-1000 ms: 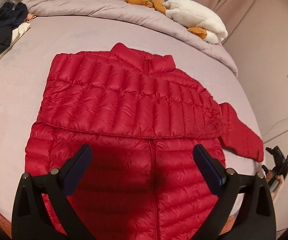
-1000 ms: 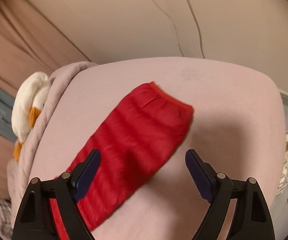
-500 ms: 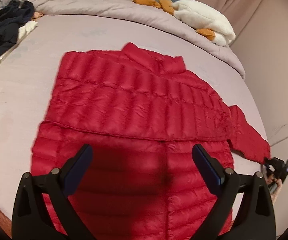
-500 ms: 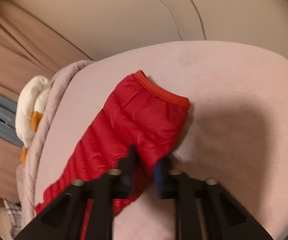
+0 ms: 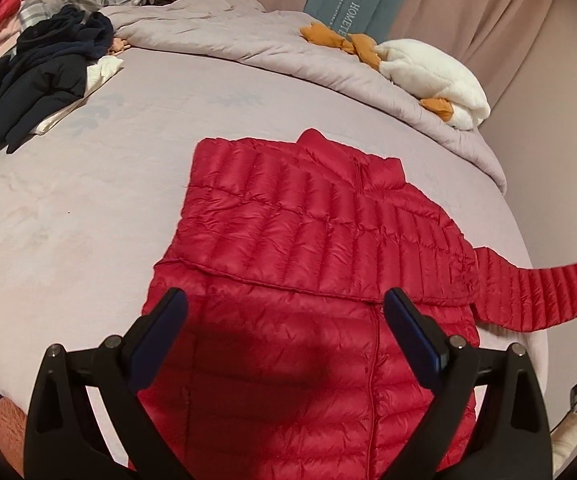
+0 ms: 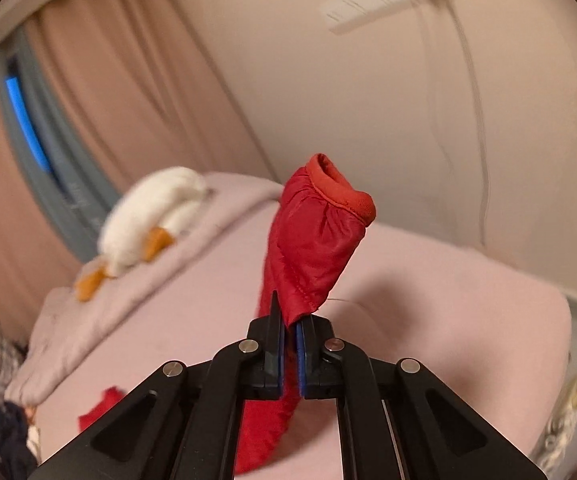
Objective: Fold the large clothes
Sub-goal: 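Lift the held sleeve and carry it across the jacket body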
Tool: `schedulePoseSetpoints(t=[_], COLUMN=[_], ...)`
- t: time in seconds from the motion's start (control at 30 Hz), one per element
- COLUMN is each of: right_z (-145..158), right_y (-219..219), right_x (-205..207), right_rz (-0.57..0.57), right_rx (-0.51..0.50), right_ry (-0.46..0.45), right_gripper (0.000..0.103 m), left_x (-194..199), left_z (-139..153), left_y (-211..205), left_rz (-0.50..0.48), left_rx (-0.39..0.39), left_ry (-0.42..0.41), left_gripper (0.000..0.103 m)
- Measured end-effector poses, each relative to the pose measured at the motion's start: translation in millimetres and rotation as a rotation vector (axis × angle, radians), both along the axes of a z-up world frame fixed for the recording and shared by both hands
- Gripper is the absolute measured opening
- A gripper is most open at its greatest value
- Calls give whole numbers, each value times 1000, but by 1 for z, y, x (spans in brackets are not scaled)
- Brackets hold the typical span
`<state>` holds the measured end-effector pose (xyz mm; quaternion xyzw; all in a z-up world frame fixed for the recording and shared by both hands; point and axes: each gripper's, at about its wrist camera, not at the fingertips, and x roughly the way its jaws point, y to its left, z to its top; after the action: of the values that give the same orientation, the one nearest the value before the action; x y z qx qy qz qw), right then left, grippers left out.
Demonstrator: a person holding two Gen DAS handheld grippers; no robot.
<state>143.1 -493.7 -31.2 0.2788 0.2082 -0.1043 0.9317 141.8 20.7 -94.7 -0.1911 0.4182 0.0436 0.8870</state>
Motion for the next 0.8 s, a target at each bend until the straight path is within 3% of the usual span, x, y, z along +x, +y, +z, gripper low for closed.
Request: schedulePoseSetpoints(t=[0.17, 0.4, 0.57, 0.8], right_z=[40, 73, 87, 82], right_y=[42, 97, 119, 152], right_x=[-7, -11, -5, -4], right_rz=[171, 313, 394, 497], right_rx=[-52, -114, -155, -210], right_ry=[-101, -173, -197, -186], right_gripper=[6, 6, 6, 6], left_x=[-13, -29, -38, -44], left_z=[4, 8, 8, 6], left_y=[12, 27, 35, 44], left_rz=[16, 29, 39, 48], left_rx=[-5, -9, -4, -27], left_ry=[-25, -41, -48, -40], left_gripper=[98, 98, 99, 98])
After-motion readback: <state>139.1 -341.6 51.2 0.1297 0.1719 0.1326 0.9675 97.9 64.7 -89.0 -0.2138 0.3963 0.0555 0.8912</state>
